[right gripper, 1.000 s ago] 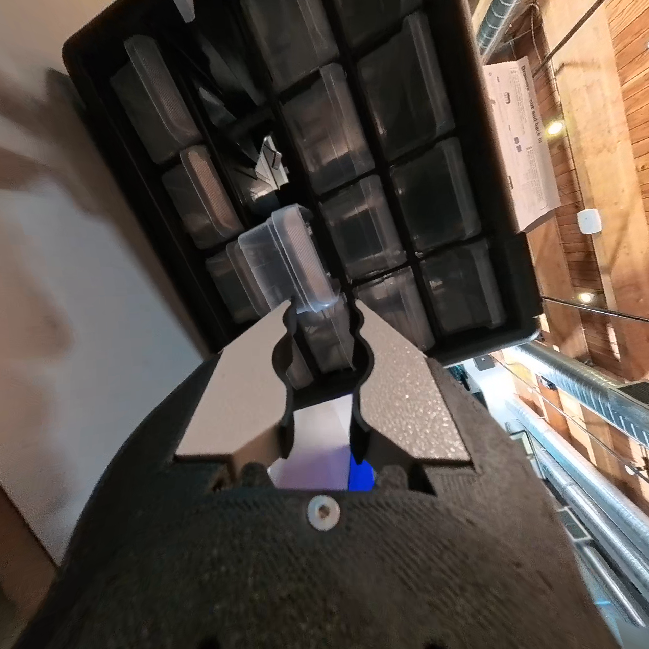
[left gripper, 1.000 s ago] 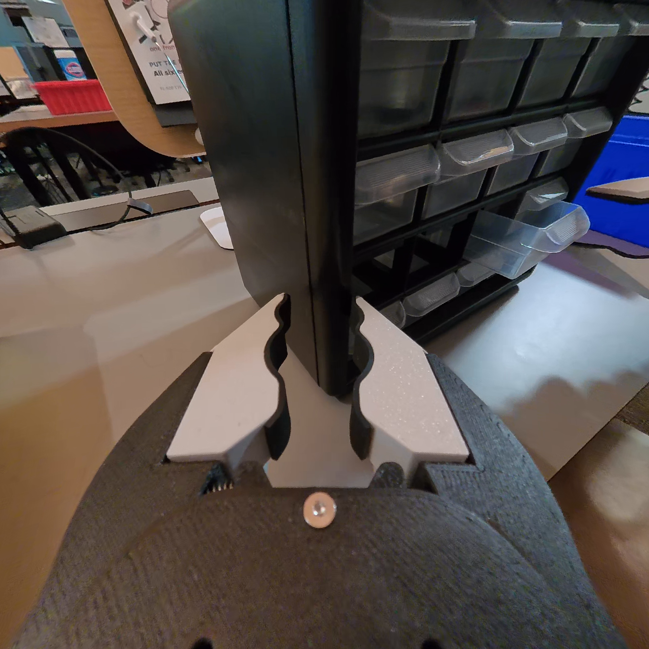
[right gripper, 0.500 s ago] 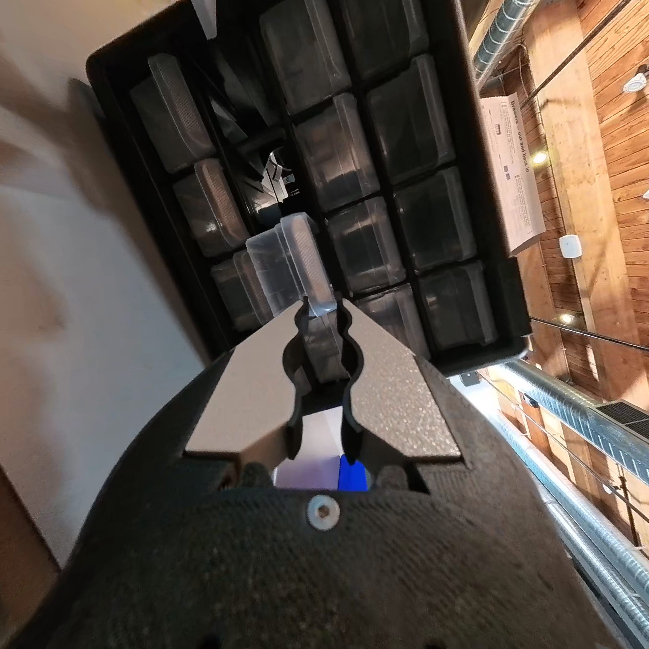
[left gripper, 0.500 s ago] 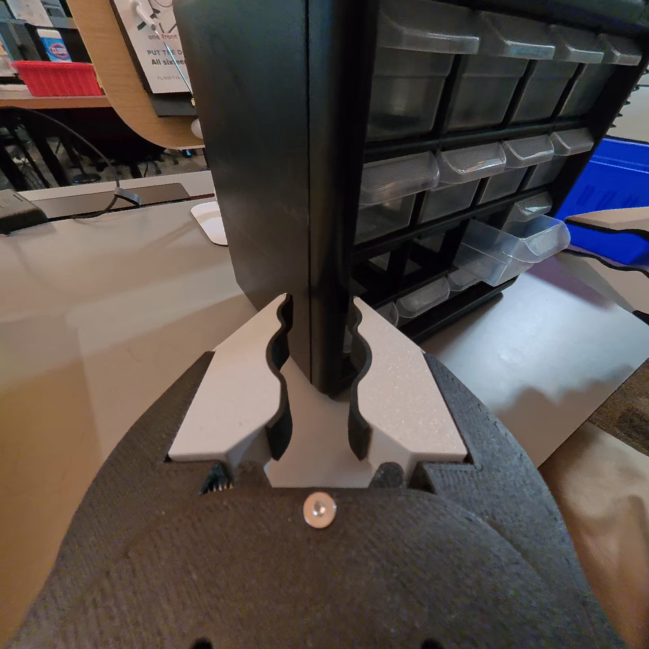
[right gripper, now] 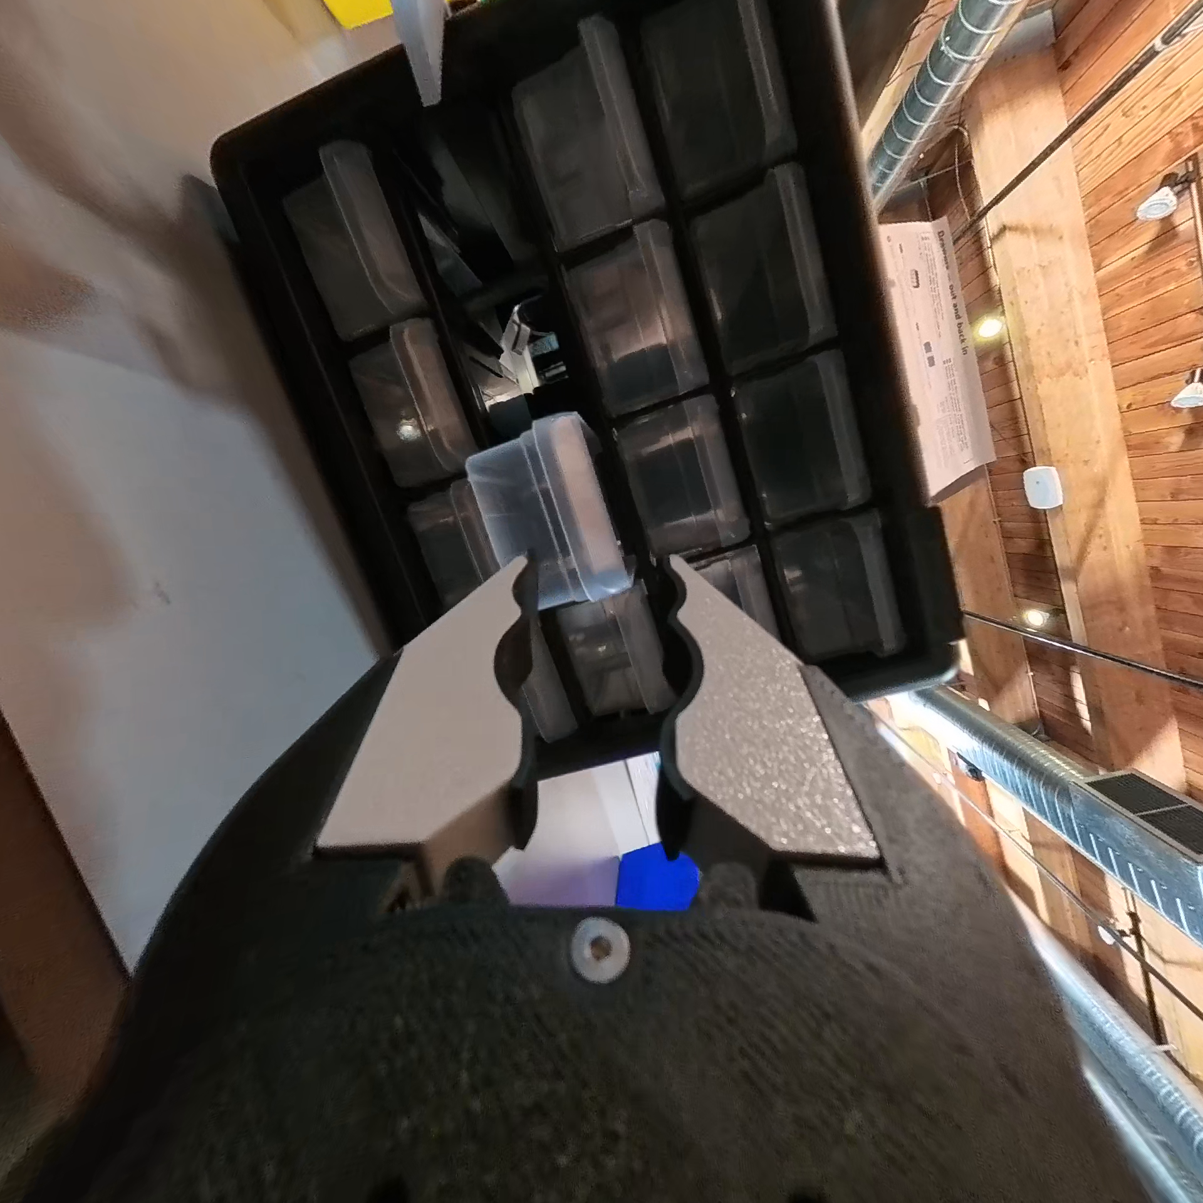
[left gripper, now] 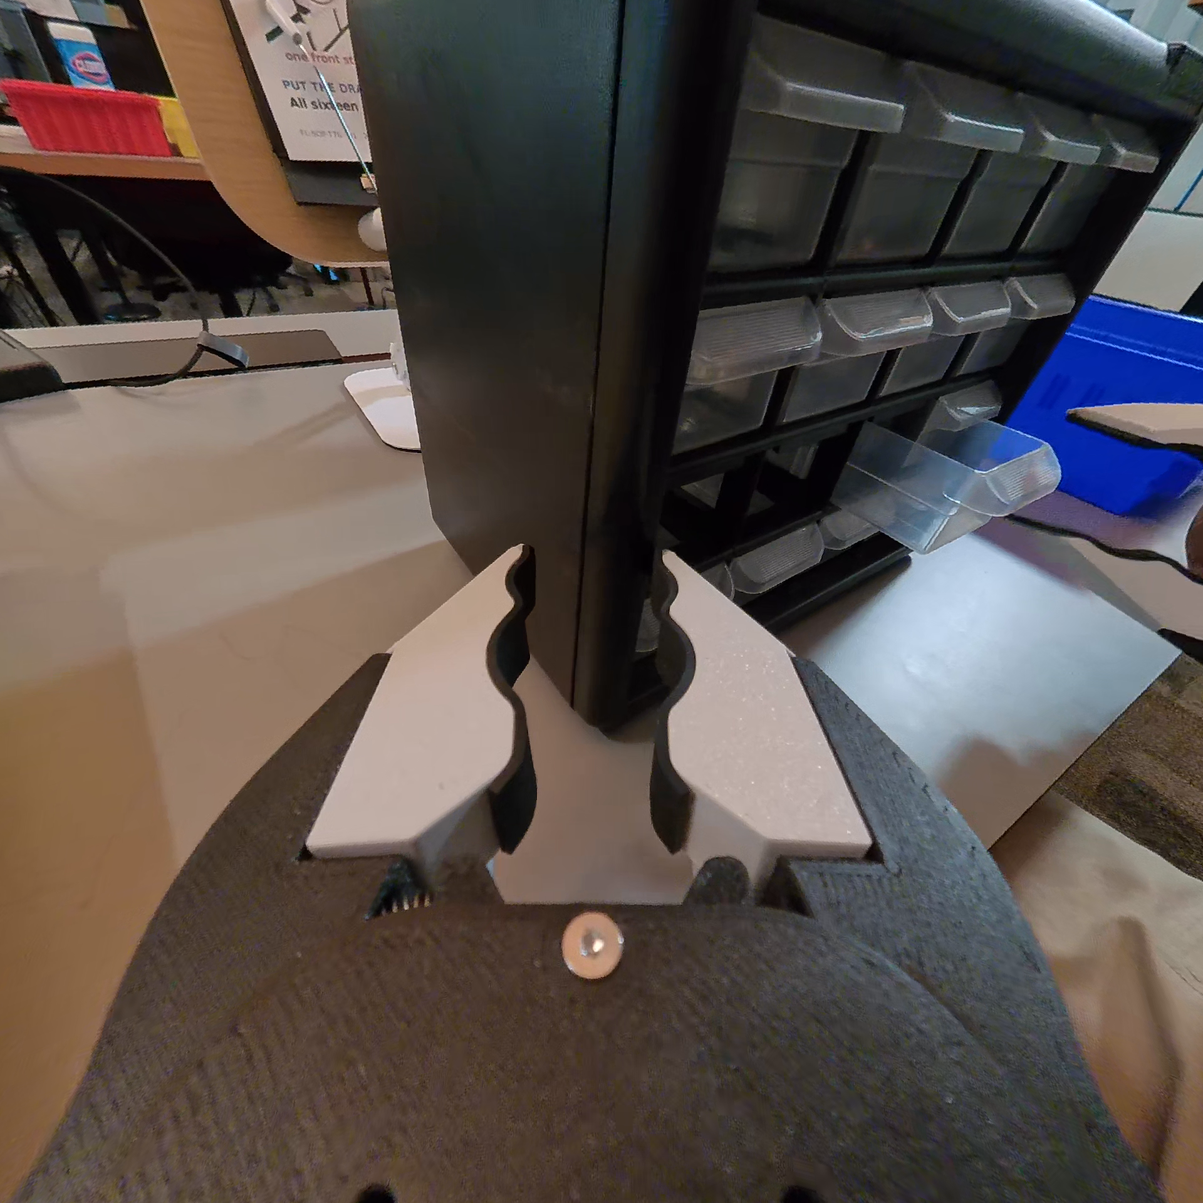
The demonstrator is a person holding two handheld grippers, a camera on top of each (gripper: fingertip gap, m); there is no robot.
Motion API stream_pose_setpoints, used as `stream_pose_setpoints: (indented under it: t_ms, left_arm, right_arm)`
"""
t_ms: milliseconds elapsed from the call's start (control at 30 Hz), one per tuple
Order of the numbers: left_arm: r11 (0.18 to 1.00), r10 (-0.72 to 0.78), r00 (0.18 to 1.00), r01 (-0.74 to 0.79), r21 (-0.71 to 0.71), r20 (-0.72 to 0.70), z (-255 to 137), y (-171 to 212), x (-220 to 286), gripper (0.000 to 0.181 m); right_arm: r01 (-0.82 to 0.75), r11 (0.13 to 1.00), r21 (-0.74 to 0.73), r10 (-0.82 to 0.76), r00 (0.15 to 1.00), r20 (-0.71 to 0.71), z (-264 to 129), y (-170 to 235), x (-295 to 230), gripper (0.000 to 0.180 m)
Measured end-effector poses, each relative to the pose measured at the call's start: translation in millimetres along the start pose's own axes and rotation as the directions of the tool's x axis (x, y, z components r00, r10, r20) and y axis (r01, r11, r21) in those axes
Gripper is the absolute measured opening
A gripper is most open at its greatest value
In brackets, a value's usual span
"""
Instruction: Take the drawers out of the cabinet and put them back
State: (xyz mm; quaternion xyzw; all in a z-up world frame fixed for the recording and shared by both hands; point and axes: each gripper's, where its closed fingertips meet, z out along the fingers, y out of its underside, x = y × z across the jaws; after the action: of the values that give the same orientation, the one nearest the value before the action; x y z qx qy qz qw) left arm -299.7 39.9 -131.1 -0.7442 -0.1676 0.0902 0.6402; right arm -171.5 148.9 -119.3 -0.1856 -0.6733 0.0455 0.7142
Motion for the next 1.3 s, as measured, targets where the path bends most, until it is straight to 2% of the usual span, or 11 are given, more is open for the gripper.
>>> stream_pose_setpoints:
  t_ms: [400, 800, 1300]
  left_arm:
    - [1.000, -0.006, 1.000, 0.006, 0.002, -0.003, 0, 0, 0, 0.033]
    - [0.999, -0.049, 0.999, 0.049, 0.004, -0.011, -1, 0, -2, 0.037]
    - [0.999, -0.043, 0.999, 0.043, 0.012, -0.009, -2, -1, -1, 0.036]
  right_arm:
    - [-0.026, 0.999, 0.024, 0.026, 1.000, 0.005, 5, -8, -3, 0.034]
    - [-0.014, 1.000, 0.024, 0.014, 1.000, 0.000, 7, -10, -4, 0.020]
    - [0.036, 0.999, 0.034, -0.035, 0.999, -0.020, 4, -12, -2, 0.013]
